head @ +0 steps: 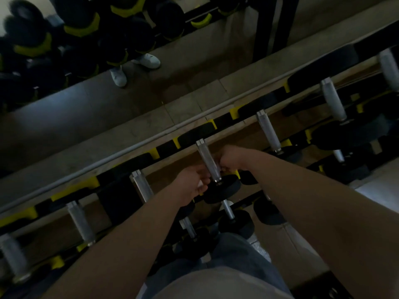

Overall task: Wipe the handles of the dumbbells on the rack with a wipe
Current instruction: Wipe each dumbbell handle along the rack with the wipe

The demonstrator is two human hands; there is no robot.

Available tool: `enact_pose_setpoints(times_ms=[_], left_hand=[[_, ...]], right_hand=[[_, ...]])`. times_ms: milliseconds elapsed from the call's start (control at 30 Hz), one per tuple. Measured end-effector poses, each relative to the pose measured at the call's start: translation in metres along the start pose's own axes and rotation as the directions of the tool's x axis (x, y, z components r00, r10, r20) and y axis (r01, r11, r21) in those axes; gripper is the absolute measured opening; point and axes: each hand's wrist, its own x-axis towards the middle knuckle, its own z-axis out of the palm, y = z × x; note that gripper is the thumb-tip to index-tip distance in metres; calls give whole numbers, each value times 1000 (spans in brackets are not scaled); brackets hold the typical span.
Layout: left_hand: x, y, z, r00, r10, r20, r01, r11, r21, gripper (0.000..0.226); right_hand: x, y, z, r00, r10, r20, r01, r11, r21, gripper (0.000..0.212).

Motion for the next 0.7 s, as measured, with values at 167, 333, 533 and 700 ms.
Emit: enact_pose_setpoints(times_ms=[167,333,533,700], left_hand=[[-6,-4,-2,1000,16,-11,-16,999,-36,40],[-14,-2,3,999,26,-21,-27,999,-30,39],[-30,3,10,999,20,41,-21,999,28,20],[-32,6,18,995,37,90,-44,996,82,22]], right_hand=[[10,-12,-3,962,-57,-266,121,965,231,19],[-12,5,16,999,-52,-9,44,921,-387,14],[-44,16,23,963,-5,-269,30,996,89,13],[-83,26,34,880,152,-450,95,873,479,14]])
